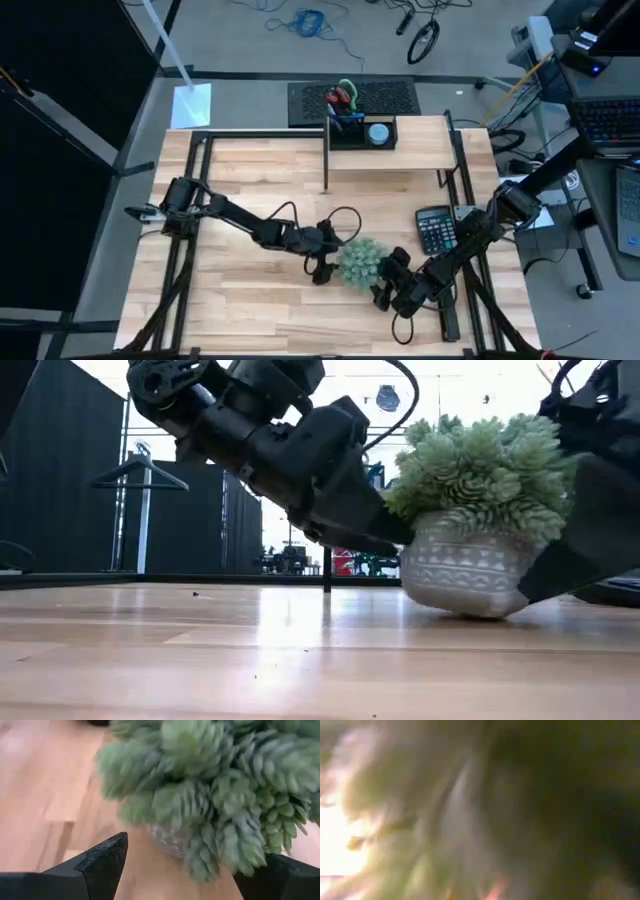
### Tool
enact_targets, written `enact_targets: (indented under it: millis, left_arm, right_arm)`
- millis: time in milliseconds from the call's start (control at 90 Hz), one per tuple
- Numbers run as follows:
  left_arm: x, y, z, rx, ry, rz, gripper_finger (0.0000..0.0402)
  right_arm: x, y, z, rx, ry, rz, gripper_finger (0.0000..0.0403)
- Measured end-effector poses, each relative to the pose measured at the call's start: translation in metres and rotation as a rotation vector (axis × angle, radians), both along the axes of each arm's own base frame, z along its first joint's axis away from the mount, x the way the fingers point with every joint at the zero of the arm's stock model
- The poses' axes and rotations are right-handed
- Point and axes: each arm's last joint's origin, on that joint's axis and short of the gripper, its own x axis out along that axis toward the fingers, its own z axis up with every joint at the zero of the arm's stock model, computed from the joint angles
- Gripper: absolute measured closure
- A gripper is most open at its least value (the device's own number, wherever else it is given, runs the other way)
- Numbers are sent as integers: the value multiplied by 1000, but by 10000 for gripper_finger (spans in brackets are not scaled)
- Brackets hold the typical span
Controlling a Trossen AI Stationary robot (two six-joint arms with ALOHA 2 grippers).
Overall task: Pick and place office supplies into organizer
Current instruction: Put the gray patterned vase plant on the wooden shelf
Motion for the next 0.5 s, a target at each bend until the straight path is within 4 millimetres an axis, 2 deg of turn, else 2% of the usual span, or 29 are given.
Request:
enact_targets:
  millis: [500]
  left_arm:
    - [-1, -1, -1, -26, 13, -44, 93]
  right_arm:
    - [1, -1, 1, -31, -36, -25, 92]
